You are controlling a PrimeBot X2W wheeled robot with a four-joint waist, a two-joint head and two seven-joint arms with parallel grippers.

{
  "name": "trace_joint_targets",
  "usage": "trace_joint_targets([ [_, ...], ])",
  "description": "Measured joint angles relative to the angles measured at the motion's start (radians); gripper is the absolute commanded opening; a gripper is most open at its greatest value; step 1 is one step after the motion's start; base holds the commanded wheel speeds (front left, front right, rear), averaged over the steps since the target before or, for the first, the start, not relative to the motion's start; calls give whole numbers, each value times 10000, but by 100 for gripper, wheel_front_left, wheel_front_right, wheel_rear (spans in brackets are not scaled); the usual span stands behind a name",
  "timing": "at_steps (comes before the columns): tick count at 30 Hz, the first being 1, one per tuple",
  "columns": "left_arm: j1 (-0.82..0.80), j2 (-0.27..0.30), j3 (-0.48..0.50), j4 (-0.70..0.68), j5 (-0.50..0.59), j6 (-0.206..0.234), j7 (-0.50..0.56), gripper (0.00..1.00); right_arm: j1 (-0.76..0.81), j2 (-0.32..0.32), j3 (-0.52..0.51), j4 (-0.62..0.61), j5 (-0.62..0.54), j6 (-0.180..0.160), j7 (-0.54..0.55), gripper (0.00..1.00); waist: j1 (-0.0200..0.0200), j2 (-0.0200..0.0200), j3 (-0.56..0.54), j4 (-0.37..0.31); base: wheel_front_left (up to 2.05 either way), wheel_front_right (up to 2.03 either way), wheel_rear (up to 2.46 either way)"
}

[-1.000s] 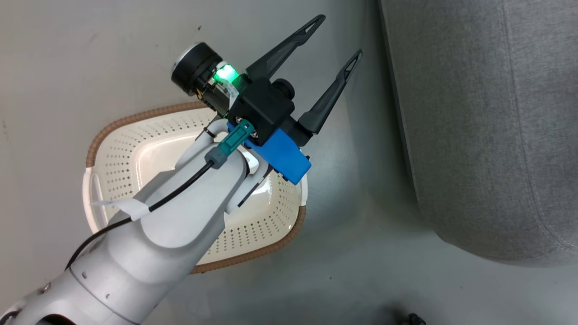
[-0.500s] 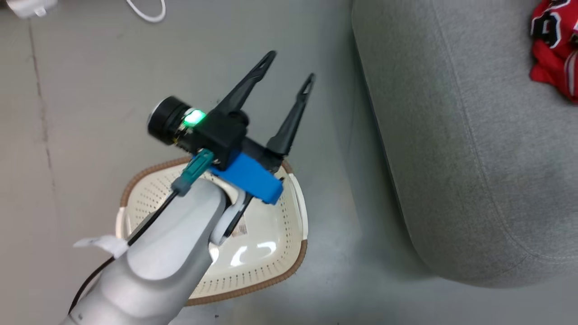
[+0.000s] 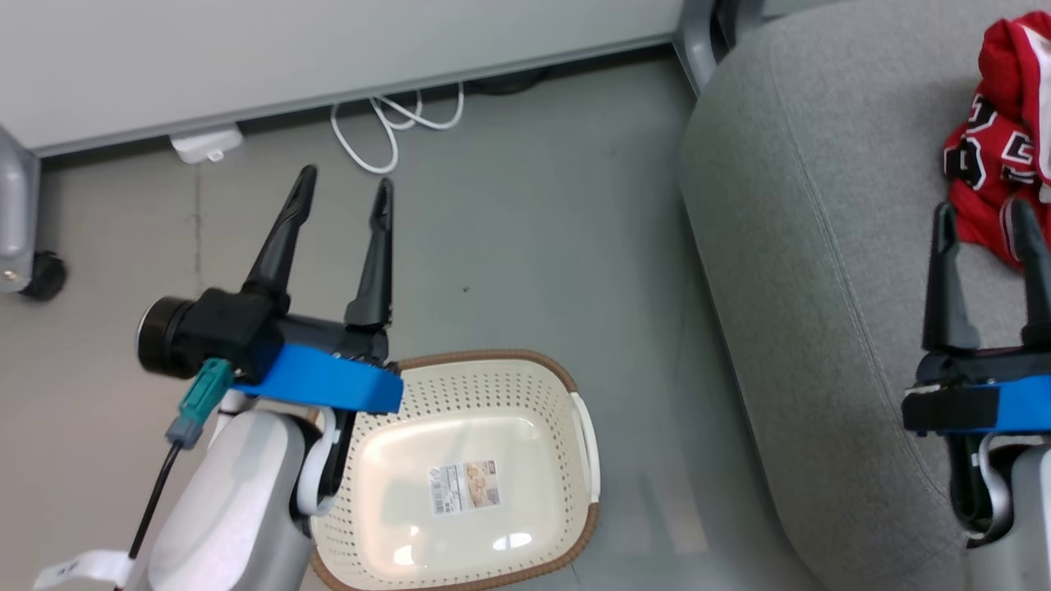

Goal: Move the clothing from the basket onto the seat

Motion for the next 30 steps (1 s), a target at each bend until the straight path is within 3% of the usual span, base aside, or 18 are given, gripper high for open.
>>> trace_joint_targets([
  [10, 1748, -698, 1898, -194, 798, -324, -2, 100, 872, 499, 828, -272, -255, -2, 0, 100, 0, 0, -1144, 938, 0, 0, 0],
  [19, 2790, -1118, 2617, 119, 1231, -882, 0, 100, 1741, 717, 773, 15, -430, -2, 0, 100, 1, 0, -1899, 1421, 0, 0, 0],
  [30, 3546, -1421, 3122, 284, 1551, -1181, 0, 100, 2355, 842, 727, 372, -468, -2, 0, 100, 1, 0, -2668, 1656, 0, 0, 0],
])
